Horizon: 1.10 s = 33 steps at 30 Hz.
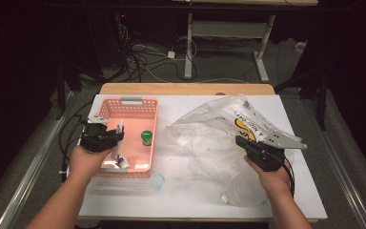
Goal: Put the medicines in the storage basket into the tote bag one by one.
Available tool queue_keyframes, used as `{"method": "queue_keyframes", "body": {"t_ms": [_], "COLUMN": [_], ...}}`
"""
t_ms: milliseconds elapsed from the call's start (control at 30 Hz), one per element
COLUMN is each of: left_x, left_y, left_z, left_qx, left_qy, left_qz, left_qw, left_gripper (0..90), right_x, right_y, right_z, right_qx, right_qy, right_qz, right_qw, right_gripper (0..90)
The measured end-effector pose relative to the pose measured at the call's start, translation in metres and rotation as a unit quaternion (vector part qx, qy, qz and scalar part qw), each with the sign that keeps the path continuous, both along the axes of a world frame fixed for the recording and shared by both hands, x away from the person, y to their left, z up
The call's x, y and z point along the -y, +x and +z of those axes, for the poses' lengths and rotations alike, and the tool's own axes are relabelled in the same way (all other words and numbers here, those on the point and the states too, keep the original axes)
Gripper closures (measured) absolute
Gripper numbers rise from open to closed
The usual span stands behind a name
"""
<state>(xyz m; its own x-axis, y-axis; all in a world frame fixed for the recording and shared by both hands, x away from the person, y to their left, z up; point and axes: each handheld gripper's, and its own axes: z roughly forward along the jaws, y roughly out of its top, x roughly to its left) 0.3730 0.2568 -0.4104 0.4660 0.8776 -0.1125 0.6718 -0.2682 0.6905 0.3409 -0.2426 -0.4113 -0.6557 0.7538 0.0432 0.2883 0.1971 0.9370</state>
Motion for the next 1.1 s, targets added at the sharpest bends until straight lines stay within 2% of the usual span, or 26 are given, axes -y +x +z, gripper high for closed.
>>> {"method": "queue_keyframes", "body": {"t_ms": [233, 433, 633, 1100], "left_x": [0.0, 0.006, 0.012, 0.029], "left_y": [-0.011, -0.019, -0.023, -0.028], "left_z": [0.003, 0.01, 0.013, 0.022], "left_qx": [0.027, 0.046, 0.062, 0.071], "left_qy": [-0.016, -0.041, -0.047, -0.04], "left_qz": [-0.006, -0.013, -0.017, -0.034], "left_qw": [0.9995, 0.998, 0.9968, 0.9961], "left_gripper": [67.0, 67.0, 67.0, 67.0], "right_x": [0.0, 0.001, 0.001, 0.002], "right_y": [0.0, -0.001, -0.001, -0.001], "right_z": [0.0, 0.001, 0.001, 0.002], "right_qx": [0.004, 0.005, 0.006, 0.01], "right_qy": [-0.001, -0.001, 0.0, 0.001], "right_qz": [0.0, -0.001, -0.001, 0.0], "right_qw": [1.0, 1.0, 1.0, 1.0], "right_gripper": [90.0, 90.0, 90.0, 90.0]}}
